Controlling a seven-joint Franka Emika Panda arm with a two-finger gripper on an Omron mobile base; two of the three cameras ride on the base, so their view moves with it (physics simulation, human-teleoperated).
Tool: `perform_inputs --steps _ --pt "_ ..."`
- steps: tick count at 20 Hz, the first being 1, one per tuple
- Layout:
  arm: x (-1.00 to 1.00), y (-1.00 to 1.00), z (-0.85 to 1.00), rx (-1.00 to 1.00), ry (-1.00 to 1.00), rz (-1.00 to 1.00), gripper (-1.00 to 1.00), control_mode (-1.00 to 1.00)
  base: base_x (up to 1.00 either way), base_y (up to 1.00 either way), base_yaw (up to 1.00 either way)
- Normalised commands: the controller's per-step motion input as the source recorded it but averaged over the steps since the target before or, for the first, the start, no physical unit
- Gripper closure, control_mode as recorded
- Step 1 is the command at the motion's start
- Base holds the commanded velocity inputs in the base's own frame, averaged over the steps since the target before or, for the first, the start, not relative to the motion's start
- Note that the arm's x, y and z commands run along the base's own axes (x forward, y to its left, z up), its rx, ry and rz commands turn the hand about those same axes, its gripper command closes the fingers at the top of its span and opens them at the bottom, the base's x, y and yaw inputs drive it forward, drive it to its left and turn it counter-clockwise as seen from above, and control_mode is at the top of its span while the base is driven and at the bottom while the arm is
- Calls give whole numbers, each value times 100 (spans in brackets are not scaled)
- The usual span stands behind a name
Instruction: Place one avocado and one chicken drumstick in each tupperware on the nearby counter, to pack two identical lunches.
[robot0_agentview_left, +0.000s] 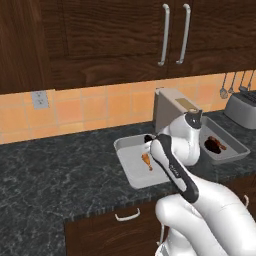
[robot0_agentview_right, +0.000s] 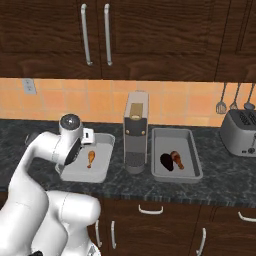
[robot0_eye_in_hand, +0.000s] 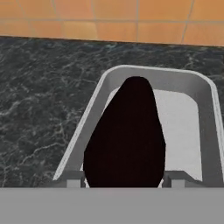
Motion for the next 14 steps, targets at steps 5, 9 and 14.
perform_inputs --steps 5,9,14 --pt "46 5 -56 0 12 5 100 -100 0 0 0" --pt "51 0 -47 0 0 2 100 -100 0 0 0" --pt "36 9 -50 0 5 0 100 -100 0 0 0"
